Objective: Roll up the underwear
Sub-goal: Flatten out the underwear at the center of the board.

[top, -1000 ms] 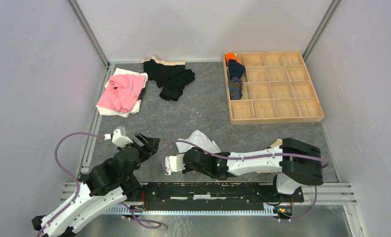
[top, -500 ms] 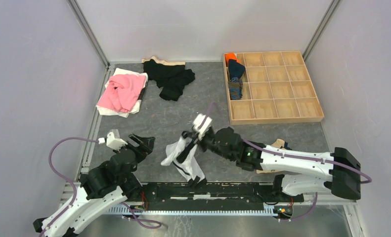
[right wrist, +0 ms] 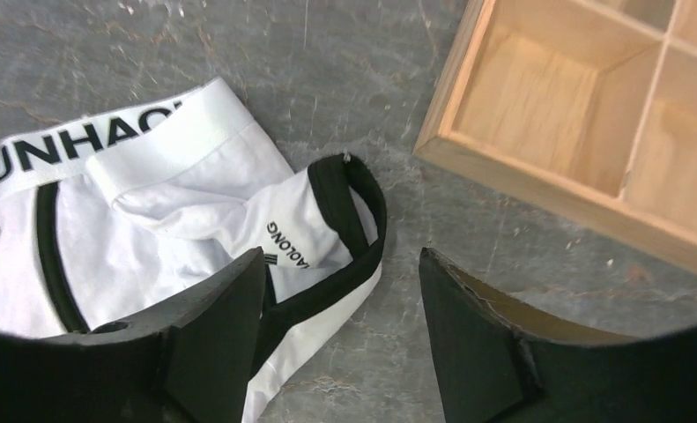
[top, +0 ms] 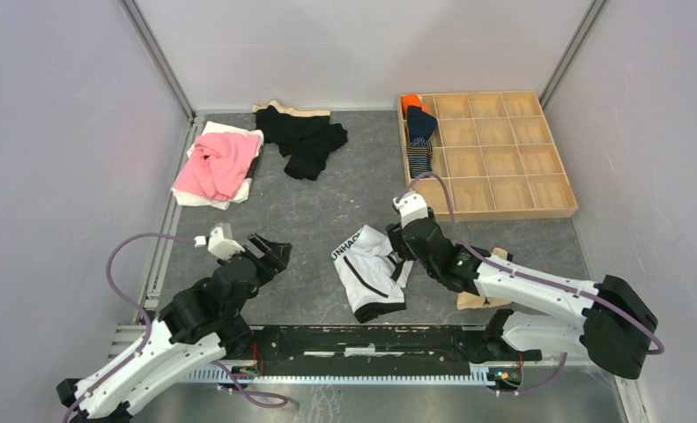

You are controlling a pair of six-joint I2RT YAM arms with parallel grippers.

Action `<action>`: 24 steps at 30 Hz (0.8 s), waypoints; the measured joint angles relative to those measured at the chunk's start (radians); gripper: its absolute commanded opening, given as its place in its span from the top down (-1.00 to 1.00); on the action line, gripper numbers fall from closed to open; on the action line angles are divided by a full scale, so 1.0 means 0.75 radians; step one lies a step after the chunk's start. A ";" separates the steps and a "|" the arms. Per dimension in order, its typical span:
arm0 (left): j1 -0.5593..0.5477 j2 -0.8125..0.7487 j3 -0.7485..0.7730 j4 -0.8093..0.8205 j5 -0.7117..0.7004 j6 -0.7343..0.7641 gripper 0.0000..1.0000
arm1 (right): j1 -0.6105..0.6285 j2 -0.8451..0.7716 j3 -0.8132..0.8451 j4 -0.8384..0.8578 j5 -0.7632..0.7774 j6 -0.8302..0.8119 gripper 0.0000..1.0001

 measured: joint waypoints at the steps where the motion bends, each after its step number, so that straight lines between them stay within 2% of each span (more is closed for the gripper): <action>1: 0.000 0.012 -0.010 0.019 0.013 0.011 -0.74 | 0.000 -0.022 0.009 -0.015 -0.001 -0.022 -0.44; 5: 0.000 0.082 -0.043 0.089 0.071 0.049 -0.74 | -0.001 -0.039 0.120 -0.090 -0.076 -0.138 -0.43; 10: 0.000 0.194 -0.087 0.198 0.161 0.068 -0.72 | -0.001 0.018 0.215 -0.127 -0.393 -0.364 -0.33; 17: 0.000 0.303 -0.161 0.318 0.271 0.068 -0.71 | 0.000 0.328 0.341 -0.133 -0.633 -0.519 -0.26; 24: 0.000 0.318 -0.166 0.372 0.308 0.068 -0.69 | 0.000 0.576 0.452 -0.116 -0.693 -0.598 -0.23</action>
